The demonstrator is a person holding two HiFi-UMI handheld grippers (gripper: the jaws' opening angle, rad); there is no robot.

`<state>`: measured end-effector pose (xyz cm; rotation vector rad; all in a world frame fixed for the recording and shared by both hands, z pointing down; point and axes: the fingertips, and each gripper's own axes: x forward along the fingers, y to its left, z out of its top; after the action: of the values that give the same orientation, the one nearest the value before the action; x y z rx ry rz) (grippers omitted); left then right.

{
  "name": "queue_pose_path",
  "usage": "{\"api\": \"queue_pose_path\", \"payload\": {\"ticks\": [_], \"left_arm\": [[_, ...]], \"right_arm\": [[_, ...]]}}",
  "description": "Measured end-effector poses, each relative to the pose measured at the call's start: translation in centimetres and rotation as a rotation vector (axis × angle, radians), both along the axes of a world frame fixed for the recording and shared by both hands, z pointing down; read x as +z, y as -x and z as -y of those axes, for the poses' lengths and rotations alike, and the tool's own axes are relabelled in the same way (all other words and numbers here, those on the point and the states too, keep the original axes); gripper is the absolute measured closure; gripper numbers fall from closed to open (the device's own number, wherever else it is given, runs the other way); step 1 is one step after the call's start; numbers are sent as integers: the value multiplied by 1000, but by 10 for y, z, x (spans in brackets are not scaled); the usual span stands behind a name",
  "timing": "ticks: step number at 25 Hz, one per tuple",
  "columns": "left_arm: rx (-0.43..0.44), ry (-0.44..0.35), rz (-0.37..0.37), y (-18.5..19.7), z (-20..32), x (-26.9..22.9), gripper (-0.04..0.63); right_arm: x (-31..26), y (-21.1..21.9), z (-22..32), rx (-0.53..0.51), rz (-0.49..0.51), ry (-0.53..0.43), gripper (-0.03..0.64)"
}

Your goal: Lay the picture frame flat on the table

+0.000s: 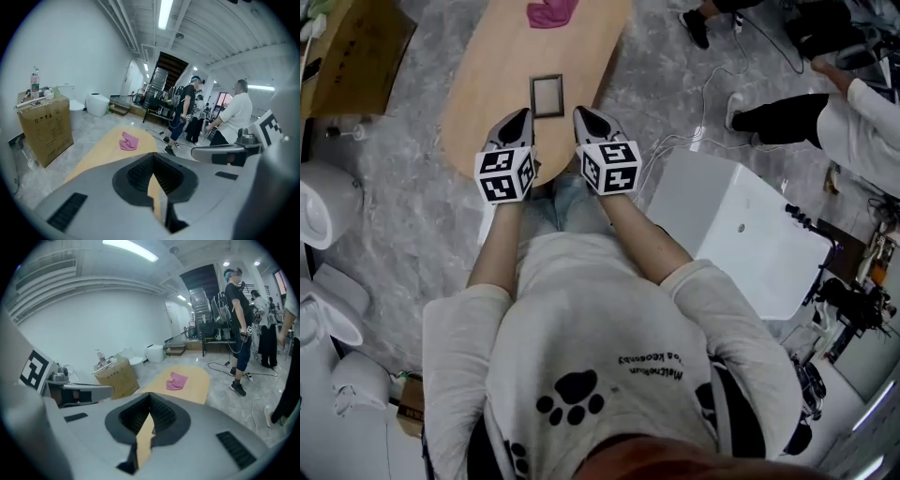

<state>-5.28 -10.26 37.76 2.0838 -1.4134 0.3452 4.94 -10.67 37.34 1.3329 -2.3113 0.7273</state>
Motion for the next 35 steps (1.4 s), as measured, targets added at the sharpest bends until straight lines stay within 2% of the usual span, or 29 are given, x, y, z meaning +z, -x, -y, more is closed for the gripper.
{"api": "queue_pose_path", "payload": {"ticks": [8,12,17,19,25,30,35], "left_arm": [[9,-173,43,0,-15,-83,586],[-8,-268,38,0,-21,-126,586],[-18,-437,112,-1,-29,-181,586],[-22,-484,110,-1,-32,-203,586],[-42,-521,63,-3,-40,-242,586],[-45,-559,73,-9,-40,-258,586],[-33,-558,86,-17,-48,-254,586]], "right_arm": [[-90,-5,-13,2,81,-172,606],[-135,0,-20,-25,123,-273,606],[-189,4,-23,-67,132,-416,606],[-210,5,-24,-73,148,-456,606],[-254,-2,-29,-70,139,-545,606],[-276,-13,-28,-74,88,-632,606],[-266,-13,-42,-88,47,-619,606]]}}
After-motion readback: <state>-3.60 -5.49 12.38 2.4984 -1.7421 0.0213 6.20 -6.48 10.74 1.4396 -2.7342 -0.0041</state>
